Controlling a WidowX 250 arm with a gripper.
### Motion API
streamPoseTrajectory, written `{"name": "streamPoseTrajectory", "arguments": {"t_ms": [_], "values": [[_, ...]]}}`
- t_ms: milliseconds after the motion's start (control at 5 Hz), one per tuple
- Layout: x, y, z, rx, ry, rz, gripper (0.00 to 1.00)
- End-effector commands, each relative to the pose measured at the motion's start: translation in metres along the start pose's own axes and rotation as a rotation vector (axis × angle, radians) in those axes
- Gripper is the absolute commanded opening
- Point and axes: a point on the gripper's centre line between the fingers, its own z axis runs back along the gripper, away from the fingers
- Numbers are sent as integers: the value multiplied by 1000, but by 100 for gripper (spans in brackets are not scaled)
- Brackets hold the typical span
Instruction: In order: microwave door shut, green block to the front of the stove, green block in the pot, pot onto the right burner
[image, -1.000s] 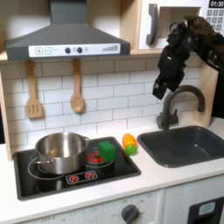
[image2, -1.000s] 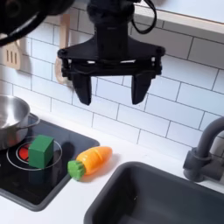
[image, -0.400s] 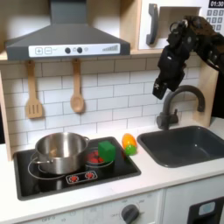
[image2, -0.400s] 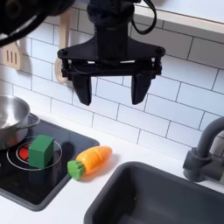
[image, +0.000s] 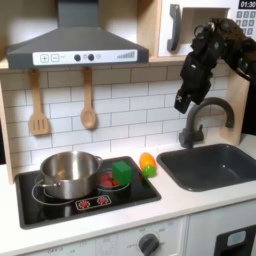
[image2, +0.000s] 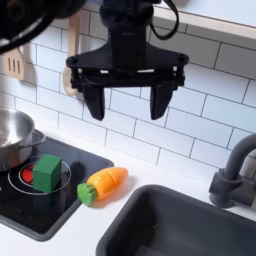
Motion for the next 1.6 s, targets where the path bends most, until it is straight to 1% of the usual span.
{"name": "streamPoseTrajectory", "arguments": {"t_ms": [0,200,400,600,800,1000,1200,1400], "values": [[-1,1,-1,13,-11,-9,100],[-7,13,-10,65,22,3,100],[-14,22,-13,96,46,-4,100],[-19,24,-19,114,72,-11,100],[-20,27,-22,122,84,-19,100],[-22,30,-28,142,75,-15,100],[-21,30,-43,152,80,-20,100],[-18,25,-55,111,96,-39,100]]}}
